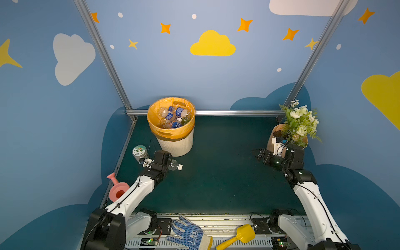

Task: Throw the plastic bottles in the bin
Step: Pick up the plastic bottle from the middle-left of the table, then throw the plastic bottle into the trash bin.

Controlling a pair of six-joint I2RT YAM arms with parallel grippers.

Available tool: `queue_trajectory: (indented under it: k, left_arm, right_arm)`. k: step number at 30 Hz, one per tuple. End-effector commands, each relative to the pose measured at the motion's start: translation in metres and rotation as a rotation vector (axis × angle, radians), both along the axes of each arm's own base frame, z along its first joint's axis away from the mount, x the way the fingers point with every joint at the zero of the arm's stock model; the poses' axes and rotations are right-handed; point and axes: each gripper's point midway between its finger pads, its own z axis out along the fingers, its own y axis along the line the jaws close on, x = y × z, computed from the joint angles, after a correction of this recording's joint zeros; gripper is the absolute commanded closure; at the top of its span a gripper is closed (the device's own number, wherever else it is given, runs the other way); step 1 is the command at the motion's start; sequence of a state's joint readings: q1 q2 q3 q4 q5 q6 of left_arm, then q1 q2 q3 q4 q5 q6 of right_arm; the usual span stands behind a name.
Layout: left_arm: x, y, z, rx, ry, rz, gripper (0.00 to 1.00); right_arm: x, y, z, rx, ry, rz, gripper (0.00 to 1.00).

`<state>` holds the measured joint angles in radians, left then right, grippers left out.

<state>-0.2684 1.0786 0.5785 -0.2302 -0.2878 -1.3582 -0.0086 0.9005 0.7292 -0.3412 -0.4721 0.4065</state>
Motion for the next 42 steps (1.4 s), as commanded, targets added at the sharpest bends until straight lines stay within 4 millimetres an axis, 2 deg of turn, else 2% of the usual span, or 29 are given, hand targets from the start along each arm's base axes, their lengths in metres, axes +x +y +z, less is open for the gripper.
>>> queue_trajectory:
  k: [1, 4, 7, 13, 16, 20, 22, 24, 27, 29, 30, 32, 33, 34, 35, 37, 38, 42]
  left_arm:
    - [-0.02, 0.021, 0.017, 0.117, -0.006, 0.014, 0.47]
    - [-0.033, 0.032, 0.044, 0.159, -0.086, 0.033, 0.5]
    - [-0.047, 0.045, 0.083, 0.235, -0.181, 0.054, 0.51]
    - [-0.065, 0.062, 0.188, 0.448, -0.376, 0.032, 0.53]
    - [-0.067, 0.06, 0.251, 0.563, -0.495, -0.007, 0.52]
    - [-0.066, 0.046, 0.337, 0.71, -0.694, -0.064, 0.52]
    - [-0.061, 0.038, 0.369, 0.768, -0.778, -0.084, 0.51]
    - [-0.048, 0.024, 0.391, 0.816, -0.826, -0.129, 0.51]
    - [-0.014, -0.004, 0.407, 0.886, -0.839, -0.234, 0.48]
    - [0.026, -0.026, 0.404, 0.94, -0.798, -0.318, 0.44]
    - [0.048, -0.035, 0.395, 0.943, -0.74, -0.381, 0.4]
    - [0.092, -0.046, 0.355, 0.887, -0.511, -0.533, 0.38]
    - [0.101, -0.05, 0.339, 0.865, -0.422, -0.574, 0.38]
    - [0.107, -0.053, 0.324, 0.846, -0.35, -0.612, 0.32]
    - [0.111, -0.057, 0.315, 0.838, -0.32, -0.63, 0.17]
    - [0.111, -0.058, 0.312, 0.863, -0.338, -0.632, 0.05]
    - [0.105, -0.056, 0.323, 0.877, -0.386, -0.599, 0.0]
    - [0.069, -0.046, 0.383, 0.963, -0.559, -0.486, 0.0]
  right_arm:
    - [-0.002, 0.0, 0.003, -0.006, -0.017, 0.003, 0.05]
    - [-0.002, 0.001, 0.004, 0.001, -0.018, 0.002, 0.05]
    - [-0.001, 0.001, 0.005, 0.005, -0.022, 0.002, 0.05]
    - [0.0, 0.003, 0.007, 0.014, -0.025, 0.005, 0.05]
    - [0.001, 0.004, 0.008, 0.023, -0.026, 0.006, 0.05]
    - [0.002, 0.006, 0.008, 0.026, -0.024, 0.01, 0.05]
    - [0.002, 0.007, 0.009, 0.026, -0.027, 0.012, 0.05]
    - [0.001, 0.008, 0.009, 0.026, -0.026, 0.014, 0.05]
    - [0.001, 0.009, 0.01, 0.026, -0.029, 0.015, 0.05]
    - [-0.001, 0.009, 0.011, 0.022, -0.031, 0.018, 0.06]
    - [-0.001, 0.009, 0.012, 0.02, -0.032, 0.017, 0.05]
    - [-0.003, 0.009, 0.014, 0.013, -0.039, 0.021, 0.05]
    - [-0.004, 0.008, 0.016, 0.005, -0.043, 0.025, 0.05]
    - [-0.006, 0.007, 0.017, -0.006, -0.045, 0.023, 0.05]
    - [-0.007, 0.006, 0.019, -0.017, -0.05, 0.019, 0.05]
    - [-0.009, 0.004, 0.021, -0.027, -0.061, 0.011, 0.05]
    - [-0.009, 0.003, 0.022, -0.032, -0.069, 0.011, 0.05]
    - [-0.007, 0.004, 0.022, -0.03, -0.066, 0.013, 0.05]
